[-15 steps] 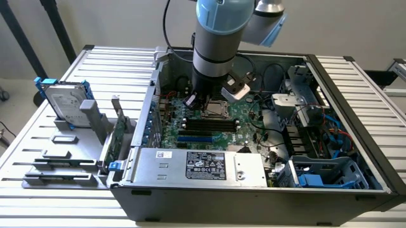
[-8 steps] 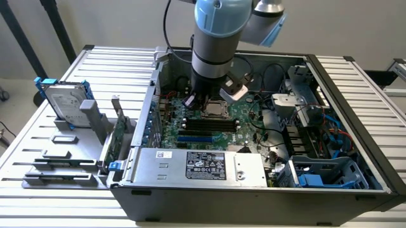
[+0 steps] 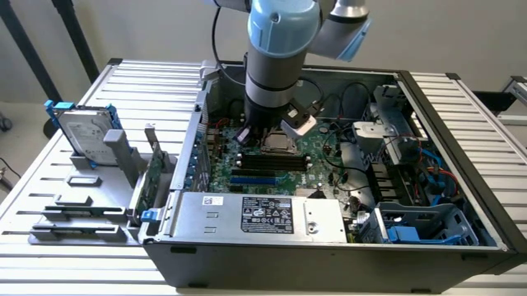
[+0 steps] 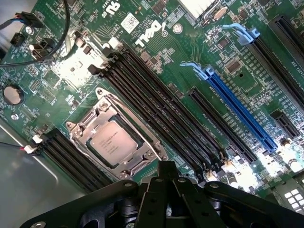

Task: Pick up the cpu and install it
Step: 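Install the first cpu locking lever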

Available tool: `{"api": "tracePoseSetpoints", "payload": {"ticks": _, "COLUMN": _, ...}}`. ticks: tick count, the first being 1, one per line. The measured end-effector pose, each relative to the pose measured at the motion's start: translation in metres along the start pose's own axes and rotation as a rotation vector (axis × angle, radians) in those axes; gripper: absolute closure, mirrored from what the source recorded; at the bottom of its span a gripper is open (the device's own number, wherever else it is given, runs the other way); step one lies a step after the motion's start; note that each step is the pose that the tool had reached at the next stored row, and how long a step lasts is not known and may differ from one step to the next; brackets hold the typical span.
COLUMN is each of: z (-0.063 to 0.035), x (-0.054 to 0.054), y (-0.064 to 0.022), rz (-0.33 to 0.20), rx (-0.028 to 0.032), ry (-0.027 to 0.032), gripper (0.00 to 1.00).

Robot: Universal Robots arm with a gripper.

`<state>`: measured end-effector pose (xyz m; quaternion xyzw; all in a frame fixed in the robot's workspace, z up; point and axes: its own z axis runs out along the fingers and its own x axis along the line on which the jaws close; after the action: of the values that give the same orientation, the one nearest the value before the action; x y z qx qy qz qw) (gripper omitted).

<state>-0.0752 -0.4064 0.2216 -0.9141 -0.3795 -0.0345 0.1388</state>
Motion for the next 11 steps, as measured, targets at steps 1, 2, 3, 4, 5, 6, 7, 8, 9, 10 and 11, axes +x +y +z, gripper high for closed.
{"api": "tracePoseSetpoints", "payload": {"ticks": 1, "z": 0.0019, "x": 0.0, "y": -0.0003, "rz": 0.0, "rx": 0.0, "ry": 0.0003, "gripper": 0.89}}
{"api": "tracePoseSetpoints", "payload": {"ticks": 2, "z": 0.0037, "x": 0.0, "y": -0.0005, "rz": 0.0, "rx": -0.0001, "ry": 0.0007, "gripper": 0.89}}
{"api": "tracePoseSetpoints", "payload": {"ticks": 3, "z": 0.0053, "x": 0.0, "y": -0.0006, "rz": 0.0, "rx": -0.0002, "ry": 0.0011, "gripper": 0.89}}
{"api": "tracePoseSetpoints", "payload": {"ticks": 4, "z": 0.0068, "x": 0.0, "y": -0.0006, "rz": 0.0, "rx": -0.0005, "ry": 0.0014, "gripper": 0.89}}
{"api": "tracePoseSetpoints", "payload": {"ticks": 5, "z": 0.0082, "x": 0.0, "y": -0.0007, "rz": -0.001, "rx": -0.0007, "ry": 0.0016, "gripper": 0.89}}
{"api": "tracePoseSetpoints", "payload": {"ticks": 6, "z": 0.0093, "x": 0.0, "y": -0.0008, "rz": -0.001, "rx": -0.0008, "ry": 0.0018, "gripper": 0.89}}
{"api": "tracePoseSetpoints", "payload": {"ticks": 7, "z": 0.0102, "x": 0.0, "y": -0.0009, "rz": -0.001, "rx": -0.0007, "ry": 0.0021, "gripper": 0.89}}
{"api": "tracePoseSetpoints", "payload": {"ticks": 8, "z": 0.0112, "x": 0.0, "y": -0.0008, "rz": -0.001, "rx": -0.0005, "ry": 0.0024, "gripper": 0.89}}
{"api": "tracePoseSetpoints", "payload": {"ticks": 9, "z": 0.0123, "x": -0.001, "y": -0.0008, "rz": -0.001, "rx": -0.0001, "ry": 0.0029, "gripper": 0.89}}
{"api": "tracePoseSetpoints", "payload": {"ticks": 10, "z": 0.0134, "x": -0.001, "y": -0.0007, "rz": -0.001, "rx": 0.0001, "ry": 0.0034, "gripper": 0.89}}
{"api": "tracePoseSetpoints", "payload": {"ticks": 11, "z": 0.0146, "x": -0.001, "y": -0.0006, "rz": -0.002, "rx": 0.0003, "ry": 0.0038, "gripper": 0.89}}
